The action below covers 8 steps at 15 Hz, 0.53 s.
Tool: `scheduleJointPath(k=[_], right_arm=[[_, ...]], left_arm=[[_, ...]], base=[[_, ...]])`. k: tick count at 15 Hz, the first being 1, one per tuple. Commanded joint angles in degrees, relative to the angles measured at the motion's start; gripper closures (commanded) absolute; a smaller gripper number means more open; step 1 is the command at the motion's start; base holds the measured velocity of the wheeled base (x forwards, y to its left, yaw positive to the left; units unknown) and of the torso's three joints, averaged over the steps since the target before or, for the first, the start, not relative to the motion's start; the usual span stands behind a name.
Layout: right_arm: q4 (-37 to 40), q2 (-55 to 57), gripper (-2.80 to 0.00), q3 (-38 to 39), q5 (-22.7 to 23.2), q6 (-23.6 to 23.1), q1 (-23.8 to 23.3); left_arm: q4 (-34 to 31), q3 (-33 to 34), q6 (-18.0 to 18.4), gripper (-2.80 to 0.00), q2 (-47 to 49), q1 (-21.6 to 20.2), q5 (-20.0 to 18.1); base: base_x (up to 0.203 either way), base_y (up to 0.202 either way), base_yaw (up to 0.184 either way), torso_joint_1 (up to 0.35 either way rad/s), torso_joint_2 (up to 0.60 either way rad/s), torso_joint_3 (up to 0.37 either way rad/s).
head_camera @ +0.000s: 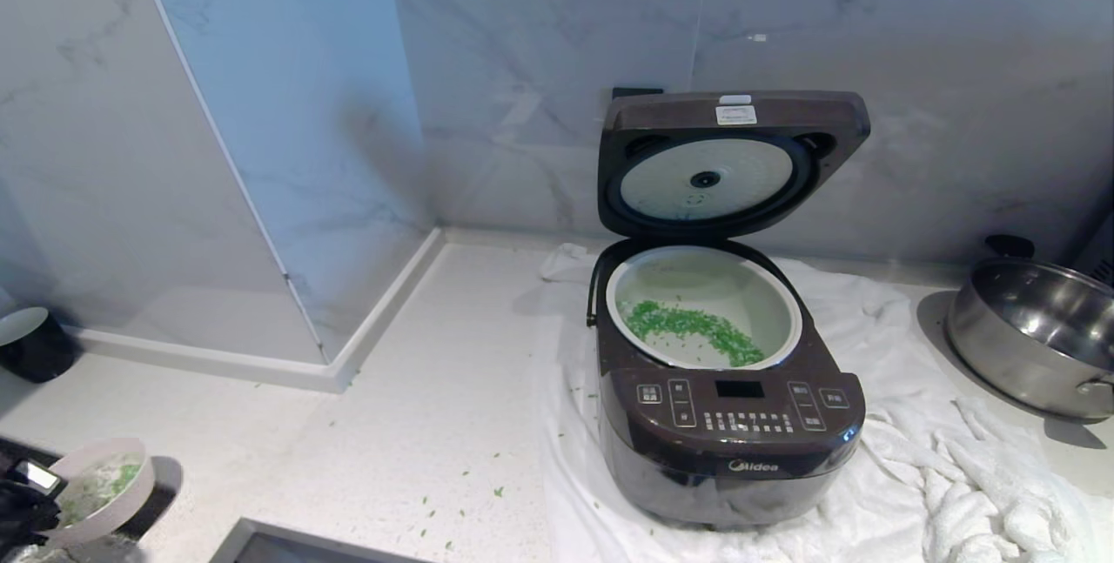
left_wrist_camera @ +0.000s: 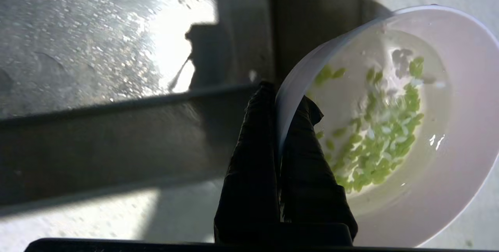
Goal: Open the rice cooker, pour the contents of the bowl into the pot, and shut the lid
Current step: Place the bowl on the table
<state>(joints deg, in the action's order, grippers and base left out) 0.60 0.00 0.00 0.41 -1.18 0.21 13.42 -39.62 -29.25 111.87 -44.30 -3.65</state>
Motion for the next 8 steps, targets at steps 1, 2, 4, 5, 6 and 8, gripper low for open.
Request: scheduleJointPath(k=[1,2,4,5,6,8], right_arm=[[0.0,0.0,0.0,0.0,0.0,0.0,0.0],[0.0,0.0,0.0,0.0,0.0,0.0,0.1],[0.0,0.0,0.0,0.0,0.0,0.0,0.1],[0.0,0.0,0.0,0.0,0.0,0.0,0.0],[0.0,0.0,0.0,0.0,0.0,0.0,0.0],[0.0,0.0,0.0,0.0,0.0,0.0,0.1]], left_arm=[[-0.7,1.3,-0.7,0.0,-4.0,4.2,0.0],[-2.2,1.1,-1.8,0.0,-5.2,7.0,0.0],[-5.4,0.7,-3.8,0.0,-7.8,12.6,0.0],[-7.2,0.6,-4.4,0.0,-8.9,16.0,-0.1],[-8.4,0.6,-5.0,0.0,-9.9,19.2,-0.1],[-9.2,1.3,-5.9,0.0,-11.8,25.8,0.1]], base=[[0.0,0.0,0.0,0.0,0.0,0.0],[0.0,0.0,0.0,0.0,0.0,0.0],[0.0,0.0,0.0,0.0,0.0,0.0],[0.0,0.0,0.0,0.0,0.0,0.0],[0.0,0.0,0.0,0.0,0.0,0.0],[0.0,0.0,0.0,0.0,0.0,0.0]])
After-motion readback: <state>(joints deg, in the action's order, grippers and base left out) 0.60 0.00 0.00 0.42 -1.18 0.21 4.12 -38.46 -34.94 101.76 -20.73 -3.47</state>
